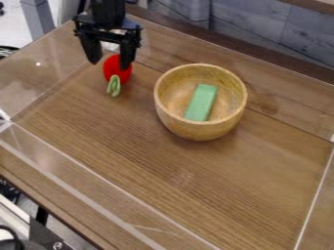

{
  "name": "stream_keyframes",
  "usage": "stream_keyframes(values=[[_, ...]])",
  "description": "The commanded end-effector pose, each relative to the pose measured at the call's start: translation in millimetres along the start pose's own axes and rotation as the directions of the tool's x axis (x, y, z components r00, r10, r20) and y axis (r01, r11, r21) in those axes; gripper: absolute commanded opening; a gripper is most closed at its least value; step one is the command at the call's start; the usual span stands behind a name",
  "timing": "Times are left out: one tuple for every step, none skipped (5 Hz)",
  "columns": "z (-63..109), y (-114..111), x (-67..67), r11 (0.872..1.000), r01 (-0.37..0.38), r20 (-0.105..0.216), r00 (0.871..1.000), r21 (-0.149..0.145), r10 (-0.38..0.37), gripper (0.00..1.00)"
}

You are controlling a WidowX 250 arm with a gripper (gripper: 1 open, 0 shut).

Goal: Move the red fruit to the right

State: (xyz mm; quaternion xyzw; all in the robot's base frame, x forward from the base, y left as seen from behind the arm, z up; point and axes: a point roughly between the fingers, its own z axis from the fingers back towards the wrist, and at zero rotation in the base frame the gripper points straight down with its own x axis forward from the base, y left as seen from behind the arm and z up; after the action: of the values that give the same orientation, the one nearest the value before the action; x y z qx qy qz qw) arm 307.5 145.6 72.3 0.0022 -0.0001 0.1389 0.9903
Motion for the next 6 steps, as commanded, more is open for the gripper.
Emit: stream_keyframes(values=[[27.5, 6, 19.7, 0.999, -0.04, 0.075, 0.996, 0.008, 0.039, 1.0], [31.7, 7, 32.4, 0.998, -0.056, 0.08, 0.995, 0.007, 0.055, 1.0], [34.6, 8, 42.6, 0.998, -0.066, 0.077, 0.995, 0.013, 0.065, 1.0], [21.3, 4, 35.4, 0.995, -0.098, 0.069, 0.993, 0.019, 0.097, 1.0], [8.9, -3, 28.0, 0.992, -0.126, 0.064, 0.99, 0.023, 0.125, 1.0], [-1.3, -7, 33.4, 0.997, -0.073, 0.069, 0.995, 0.024, 0.072, 1.0]])
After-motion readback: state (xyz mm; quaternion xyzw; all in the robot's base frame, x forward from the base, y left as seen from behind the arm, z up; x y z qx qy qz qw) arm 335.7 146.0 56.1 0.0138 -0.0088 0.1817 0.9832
